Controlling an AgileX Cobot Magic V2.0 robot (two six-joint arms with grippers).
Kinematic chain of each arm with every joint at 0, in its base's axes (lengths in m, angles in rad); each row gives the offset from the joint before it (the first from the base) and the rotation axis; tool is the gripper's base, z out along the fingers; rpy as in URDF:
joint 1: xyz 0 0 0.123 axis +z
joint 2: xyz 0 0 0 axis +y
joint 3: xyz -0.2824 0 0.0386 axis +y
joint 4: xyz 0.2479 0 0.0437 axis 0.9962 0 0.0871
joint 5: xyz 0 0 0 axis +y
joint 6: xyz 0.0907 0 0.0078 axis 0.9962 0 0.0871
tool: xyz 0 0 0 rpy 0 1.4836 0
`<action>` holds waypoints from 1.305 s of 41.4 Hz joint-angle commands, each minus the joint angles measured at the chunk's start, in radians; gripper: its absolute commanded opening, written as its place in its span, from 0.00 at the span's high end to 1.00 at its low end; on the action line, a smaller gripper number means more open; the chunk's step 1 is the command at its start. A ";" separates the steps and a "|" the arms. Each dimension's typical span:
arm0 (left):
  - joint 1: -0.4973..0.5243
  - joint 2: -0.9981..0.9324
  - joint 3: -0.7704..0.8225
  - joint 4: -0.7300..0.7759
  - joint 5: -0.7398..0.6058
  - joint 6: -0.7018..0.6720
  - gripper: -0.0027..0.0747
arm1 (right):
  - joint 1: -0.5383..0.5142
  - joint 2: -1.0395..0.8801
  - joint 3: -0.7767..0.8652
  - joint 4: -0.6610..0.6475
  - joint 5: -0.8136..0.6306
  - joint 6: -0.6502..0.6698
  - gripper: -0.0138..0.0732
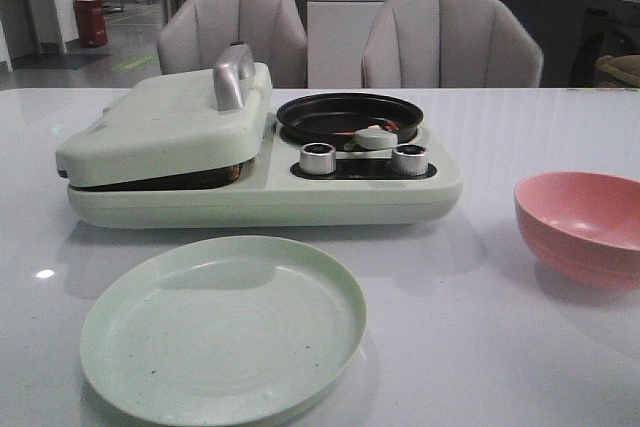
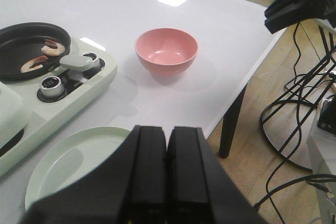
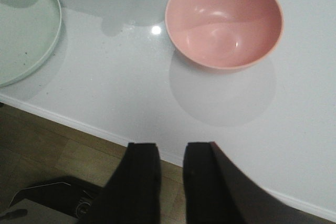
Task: Make breakfast with bread and shrimp
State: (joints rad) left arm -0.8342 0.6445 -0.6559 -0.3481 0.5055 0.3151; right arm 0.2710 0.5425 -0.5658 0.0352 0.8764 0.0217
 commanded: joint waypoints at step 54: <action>0.435 -0.097 0.058 0.284 -0.063 -0.158 0.84 | 0.001 -0.050 -0.005 -0.008 -0.072 0.005 0.82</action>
State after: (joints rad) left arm -0.4394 0.6048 -0.6226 -0.0937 0.5985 0.1637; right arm 0.2710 0.4919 -0.5450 0.0314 0.8644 0.0245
